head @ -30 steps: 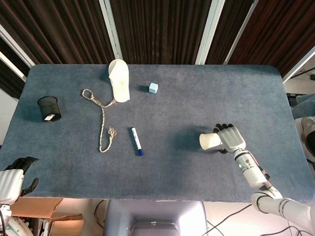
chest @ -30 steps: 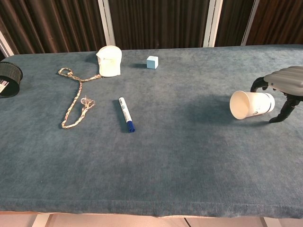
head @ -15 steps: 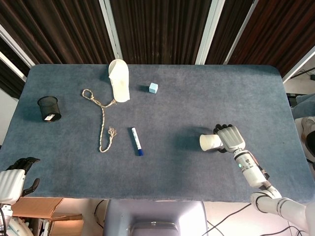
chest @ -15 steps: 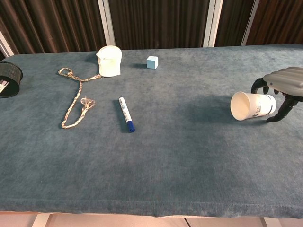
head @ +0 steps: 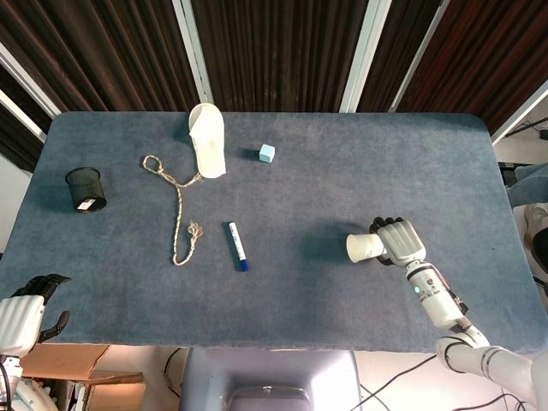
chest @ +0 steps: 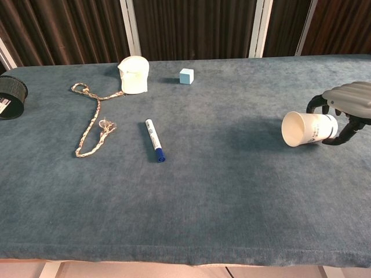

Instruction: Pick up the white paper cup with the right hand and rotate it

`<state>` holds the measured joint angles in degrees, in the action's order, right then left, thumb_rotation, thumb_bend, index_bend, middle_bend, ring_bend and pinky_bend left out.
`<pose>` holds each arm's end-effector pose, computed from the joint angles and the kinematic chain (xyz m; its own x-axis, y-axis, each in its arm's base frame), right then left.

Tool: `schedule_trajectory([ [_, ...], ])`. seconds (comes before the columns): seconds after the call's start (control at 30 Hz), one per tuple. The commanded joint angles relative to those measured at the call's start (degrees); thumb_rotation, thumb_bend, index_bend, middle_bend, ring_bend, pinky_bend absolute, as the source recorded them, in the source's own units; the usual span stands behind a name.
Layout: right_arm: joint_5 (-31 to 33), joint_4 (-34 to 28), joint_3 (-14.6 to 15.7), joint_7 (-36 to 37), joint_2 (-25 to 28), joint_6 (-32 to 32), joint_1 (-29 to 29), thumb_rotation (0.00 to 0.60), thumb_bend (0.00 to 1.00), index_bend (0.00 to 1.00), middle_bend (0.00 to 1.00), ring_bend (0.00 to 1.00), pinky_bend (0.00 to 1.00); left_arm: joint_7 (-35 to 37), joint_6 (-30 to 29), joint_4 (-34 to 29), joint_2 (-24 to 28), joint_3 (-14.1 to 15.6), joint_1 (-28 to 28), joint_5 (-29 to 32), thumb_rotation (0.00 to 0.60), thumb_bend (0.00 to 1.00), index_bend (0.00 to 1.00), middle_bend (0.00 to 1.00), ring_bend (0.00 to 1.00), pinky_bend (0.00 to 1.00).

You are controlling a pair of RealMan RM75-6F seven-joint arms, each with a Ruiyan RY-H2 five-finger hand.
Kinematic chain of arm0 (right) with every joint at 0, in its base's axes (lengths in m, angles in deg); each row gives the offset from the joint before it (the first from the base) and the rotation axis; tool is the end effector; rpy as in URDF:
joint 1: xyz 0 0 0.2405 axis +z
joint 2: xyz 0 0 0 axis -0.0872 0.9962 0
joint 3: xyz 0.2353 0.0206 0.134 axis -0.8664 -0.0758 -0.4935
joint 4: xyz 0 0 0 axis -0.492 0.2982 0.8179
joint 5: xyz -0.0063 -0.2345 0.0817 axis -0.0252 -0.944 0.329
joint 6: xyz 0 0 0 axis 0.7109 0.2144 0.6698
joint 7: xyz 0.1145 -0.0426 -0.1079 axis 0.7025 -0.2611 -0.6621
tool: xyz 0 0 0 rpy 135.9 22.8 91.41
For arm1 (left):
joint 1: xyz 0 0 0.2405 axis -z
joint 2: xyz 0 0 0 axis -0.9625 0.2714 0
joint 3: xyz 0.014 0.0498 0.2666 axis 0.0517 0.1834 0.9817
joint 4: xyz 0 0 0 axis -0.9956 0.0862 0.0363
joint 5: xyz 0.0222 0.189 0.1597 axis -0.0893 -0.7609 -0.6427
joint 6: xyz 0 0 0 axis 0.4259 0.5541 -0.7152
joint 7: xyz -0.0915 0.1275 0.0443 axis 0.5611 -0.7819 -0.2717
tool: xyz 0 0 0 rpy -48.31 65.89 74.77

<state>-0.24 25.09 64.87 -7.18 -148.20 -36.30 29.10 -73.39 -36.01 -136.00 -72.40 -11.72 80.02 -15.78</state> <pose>-0.3119 -0.3943 -0.0148 0.6814 -0.2115 0.7006 -0.7301 -0.2634 0.6305 -0.3425 0.1980 0.1234 0.4675 0.1285 0.8746 0.8798 0.0281 -0.4745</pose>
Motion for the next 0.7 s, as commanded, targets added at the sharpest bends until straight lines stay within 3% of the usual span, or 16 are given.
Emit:
schedule_trajectory([
  [0.03,0.08,-0.11,-0.08,-0.10,-0.05,0.18,-0.10,0.600,0.45,0.50,0.38,0.38,0.50,0.00,-0.03,-0.01,0.01,-0.01,-0.01,0.01,0.600,0.35,0.28,0.23,0.20,0.39],
  [0.23,-1.23,-2.32,-0.20,-0.94,1.23,2.94,-0.63,0.600,0.50,0.51,0.38,0.38,0.50,0.08,-0.03,-0.05,0.04,-0.02,-0.02,0.04,0.600,0.35,0.28,0.23,0.20,0.39],
  [0.3,-5.30,-4.81,0.52,-8.02,3.46,8.63,-0.84,0.600,0.50,0.51,0.38,0.38,0.50,0.12,-0.02,-0.16,0.12,0.10,-0.02,-0.19,0.600,0.35,0.28,0.23,0.20,0.39],
  [0.47,-9.49,-8.10,1.86,-26.12,6.12,14.45,-1.27,0.600,0.50,0.52,0.38,0.38,0.50,0.29,-0.20,-0.29,0.21,0.11,-0.10,-0.30,0.600,0.35,0.28,0.22,0.20,0.39],
  [0.7,-16.32,-8.99,4.87,-44.68,8.98,15.90,-0.25,0.600,0.50,0.52,0.38,0.39,0.50,0.50,-0.30,-0.31,0.31,0.09,-0.16,-0.30,0.600,0.35,0.28,0.23,0.20,0.39],
])
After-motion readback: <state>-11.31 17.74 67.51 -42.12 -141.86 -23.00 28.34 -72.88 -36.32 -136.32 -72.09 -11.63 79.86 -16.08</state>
